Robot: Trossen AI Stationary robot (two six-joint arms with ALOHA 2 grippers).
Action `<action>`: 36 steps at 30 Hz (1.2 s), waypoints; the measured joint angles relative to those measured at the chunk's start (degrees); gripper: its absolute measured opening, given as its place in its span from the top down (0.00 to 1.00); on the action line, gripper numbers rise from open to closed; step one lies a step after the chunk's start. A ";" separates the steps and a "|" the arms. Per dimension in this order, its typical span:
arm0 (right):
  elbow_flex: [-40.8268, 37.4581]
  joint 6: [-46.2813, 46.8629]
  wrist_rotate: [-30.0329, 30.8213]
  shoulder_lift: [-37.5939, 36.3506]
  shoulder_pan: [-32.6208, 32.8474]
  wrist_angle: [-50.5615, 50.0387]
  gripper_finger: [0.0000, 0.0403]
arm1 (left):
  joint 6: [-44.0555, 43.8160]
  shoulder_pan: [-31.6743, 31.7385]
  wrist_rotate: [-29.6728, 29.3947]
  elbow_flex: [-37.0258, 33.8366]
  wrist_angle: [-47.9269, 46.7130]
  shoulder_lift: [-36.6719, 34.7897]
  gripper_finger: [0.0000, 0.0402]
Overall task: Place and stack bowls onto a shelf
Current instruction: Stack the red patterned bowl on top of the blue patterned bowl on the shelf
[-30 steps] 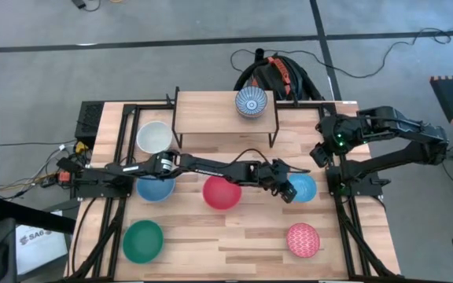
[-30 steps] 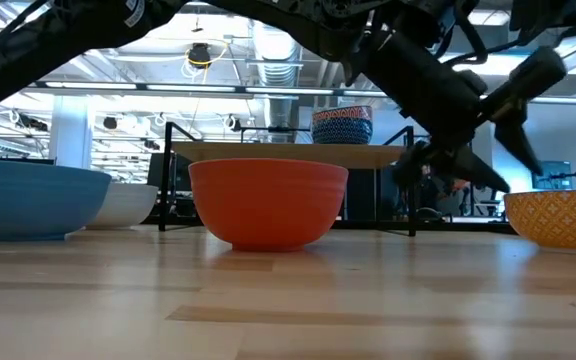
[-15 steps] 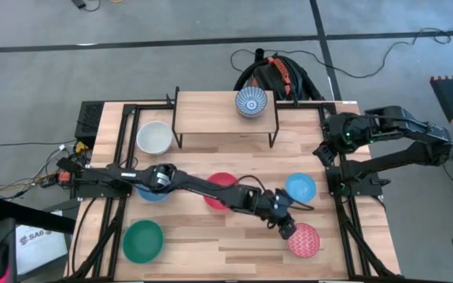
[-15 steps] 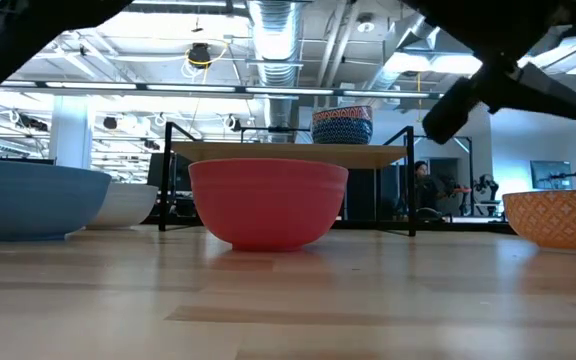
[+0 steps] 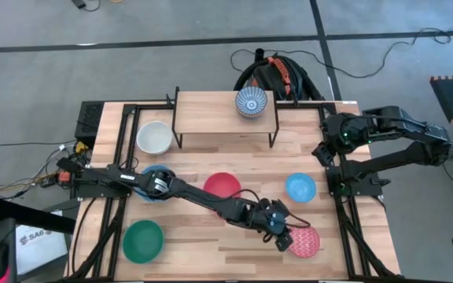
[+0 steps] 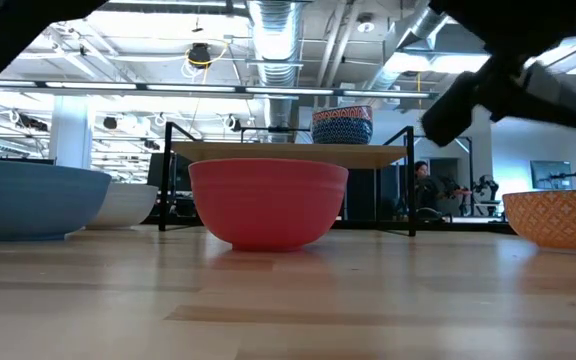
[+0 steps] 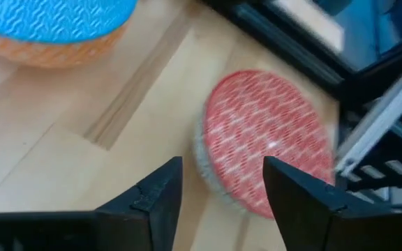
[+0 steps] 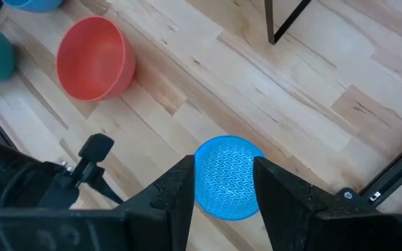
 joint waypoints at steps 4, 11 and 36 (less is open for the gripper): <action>0.00 0.08 -0.05 0.04 0.00 0.07 0.58 | 0.05 -0.51 -1.48 -0.83 0.96 0.00 0.54; 0.00 0.36 -0.11 0.03 0.00 0.13 0.58 | 0.55 -1.36 -3.59 -0.78 6.29 1.73 0.56; 0.00 0.39 -0.57 0.02 0.00 0.12 0.58 | -6.57 -0.77 1.19 -0.76 2.54 5.68 0.68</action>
